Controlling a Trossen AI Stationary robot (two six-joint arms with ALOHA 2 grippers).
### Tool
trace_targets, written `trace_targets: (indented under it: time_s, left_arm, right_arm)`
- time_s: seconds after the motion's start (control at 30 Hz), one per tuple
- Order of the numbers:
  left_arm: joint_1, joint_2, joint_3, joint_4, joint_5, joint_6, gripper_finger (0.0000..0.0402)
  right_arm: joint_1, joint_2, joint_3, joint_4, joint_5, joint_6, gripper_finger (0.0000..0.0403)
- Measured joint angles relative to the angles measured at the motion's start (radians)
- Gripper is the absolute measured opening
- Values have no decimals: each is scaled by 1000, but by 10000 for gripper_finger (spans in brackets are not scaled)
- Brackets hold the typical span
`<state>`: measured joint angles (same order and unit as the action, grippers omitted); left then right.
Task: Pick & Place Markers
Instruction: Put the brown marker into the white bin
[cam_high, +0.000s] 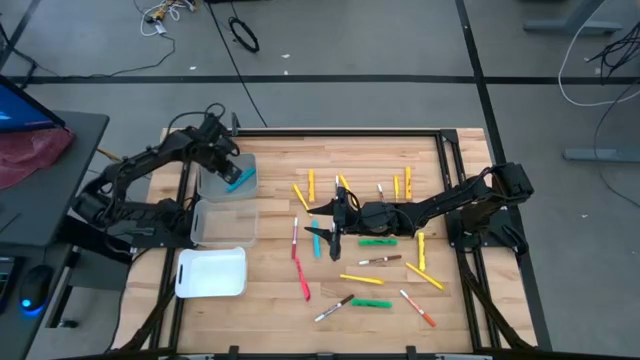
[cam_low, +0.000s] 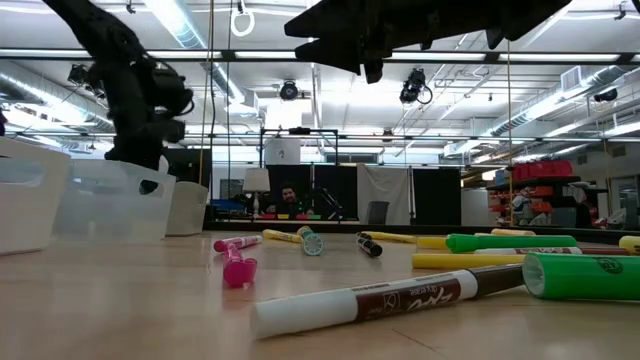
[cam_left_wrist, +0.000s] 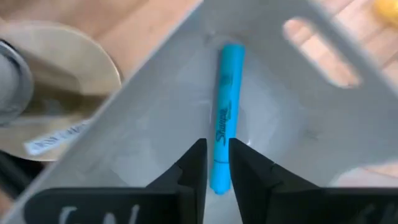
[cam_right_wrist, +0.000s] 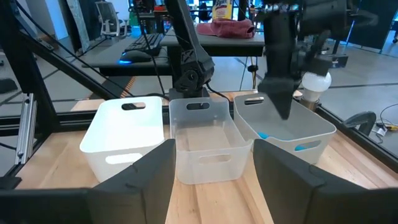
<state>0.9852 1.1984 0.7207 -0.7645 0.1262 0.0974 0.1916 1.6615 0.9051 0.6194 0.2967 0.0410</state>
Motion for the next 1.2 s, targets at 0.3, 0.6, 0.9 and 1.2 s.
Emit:
trace_targets:
  time_s: [0.3, 0.6, 0.9, 1.2]
  left_arm:
    - [-155, -187, 145, -66, -77, 10, 9]
    - [-519, -467, 5, 267, -63, -151, 9]
    - [-910, -471, -201, 768, -244, -216, 8]
    - [-1152, -380, -222, 800, -535, -180, 6]
  right_arm:
    - [0, -20, 0, -51, 2, -17, 219]
    - [-18, -208, 1, -660, 114, 200, 219]
    - [-94, -66, 1, -741, 114, 445, 219]
    - [-170, 126, 1, -691, 120, 691, 219]
